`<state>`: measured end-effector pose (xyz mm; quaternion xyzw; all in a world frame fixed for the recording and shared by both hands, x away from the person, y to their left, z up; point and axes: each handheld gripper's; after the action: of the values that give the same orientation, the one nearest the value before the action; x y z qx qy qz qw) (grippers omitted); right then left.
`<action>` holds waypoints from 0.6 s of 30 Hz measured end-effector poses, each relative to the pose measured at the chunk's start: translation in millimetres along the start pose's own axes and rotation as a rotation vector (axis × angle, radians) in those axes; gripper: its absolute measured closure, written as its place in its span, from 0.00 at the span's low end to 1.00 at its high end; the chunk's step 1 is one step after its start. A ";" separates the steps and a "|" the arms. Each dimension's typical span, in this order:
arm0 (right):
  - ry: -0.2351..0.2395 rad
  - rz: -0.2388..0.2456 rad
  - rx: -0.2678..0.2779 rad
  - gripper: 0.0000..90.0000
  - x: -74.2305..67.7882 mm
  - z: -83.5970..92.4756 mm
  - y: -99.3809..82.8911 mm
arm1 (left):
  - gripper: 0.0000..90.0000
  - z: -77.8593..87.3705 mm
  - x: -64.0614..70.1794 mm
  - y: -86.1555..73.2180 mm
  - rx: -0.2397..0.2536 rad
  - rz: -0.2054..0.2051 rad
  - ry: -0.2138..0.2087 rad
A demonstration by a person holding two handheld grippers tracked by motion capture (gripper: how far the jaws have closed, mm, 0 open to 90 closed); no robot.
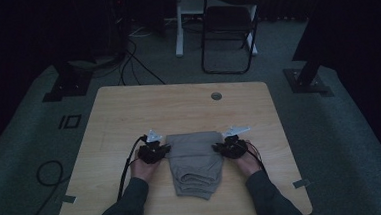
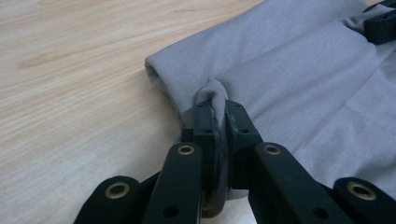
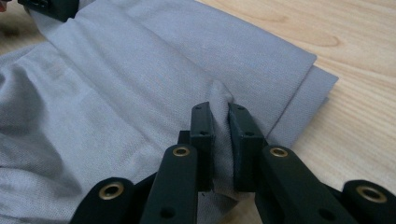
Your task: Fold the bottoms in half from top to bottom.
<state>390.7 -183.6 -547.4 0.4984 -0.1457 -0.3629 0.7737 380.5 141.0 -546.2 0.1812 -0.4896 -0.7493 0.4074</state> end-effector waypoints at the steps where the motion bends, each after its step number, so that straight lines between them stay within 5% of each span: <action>1: -0.003 0.000 -0.001 0.92 0.3 -1.2 0.8 | 0.94 -1.2 -1.4 0.6 0.003 0.000 0.004; 18: -0.064 0.018 -0.007 0.92 15.0 -28.1 19.3 | 0.94 -22.8 -17.5 12.9 0.024 0.020 0.090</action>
<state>425.6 -170.9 -545.5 0.4827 -0.1735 -0.3721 0.7736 411.9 138.9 -547.4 0.2146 -0.4816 -0.7305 0.4341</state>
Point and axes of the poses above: each handheld gripper's, and its own axes: z roughly backward along the jaws, y roughly out of its top, x roughly to its right, and after that the axes turned 15 degrees about x, right-handed
